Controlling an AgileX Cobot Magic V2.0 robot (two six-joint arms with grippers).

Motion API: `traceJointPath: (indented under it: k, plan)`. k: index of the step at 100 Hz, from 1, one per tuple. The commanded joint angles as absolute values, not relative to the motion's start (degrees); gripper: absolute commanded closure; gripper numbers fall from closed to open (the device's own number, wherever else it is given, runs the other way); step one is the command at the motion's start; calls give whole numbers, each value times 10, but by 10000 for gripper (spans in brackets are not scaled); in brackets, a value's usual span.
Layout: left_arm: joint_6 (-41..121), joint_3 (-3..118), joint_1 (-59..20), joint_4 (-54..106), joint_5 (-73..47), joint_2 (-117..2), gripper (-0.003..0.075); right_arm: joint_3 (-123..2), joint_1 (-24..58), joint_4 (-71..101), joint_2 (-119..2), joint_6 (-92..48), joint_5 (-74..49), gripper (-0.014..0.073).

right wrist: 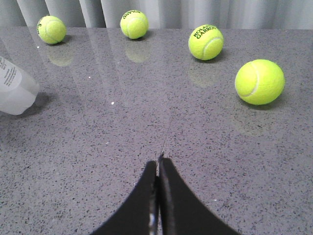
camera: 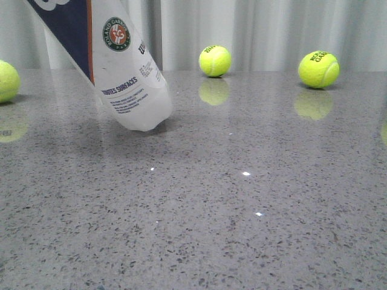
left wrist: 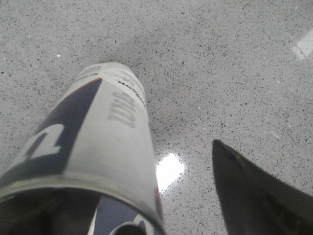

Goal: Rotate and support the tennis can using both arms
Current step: 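Lift the blue end with the left gripper, tilting the can upright, then set the can standing on its clear end and release the left gripper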

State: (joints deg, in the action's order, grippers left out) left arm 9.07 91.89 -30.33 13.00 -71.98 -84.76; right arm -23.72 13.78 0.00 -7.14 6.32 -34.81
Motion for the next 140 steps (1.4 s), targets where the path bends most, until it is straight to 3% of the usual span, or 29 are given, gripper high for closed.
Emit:
traceJointPath:
  k: [1,59,125,140]
  plan:
    - [85,949,-308,145,-719,-831,213,-251,135,-5,-77,62,-307,650]
    - [86,987,-308,233,-583,-873,213,-251,135,-5,-77,62,-307,650]
    - [137,987,-308,325,-539,-879,213,-251,135,-5,-77,62,-307,650]
    - [170,987,-308,323,-500,-851,273,-251,135,-5,-77,62,-307,650]
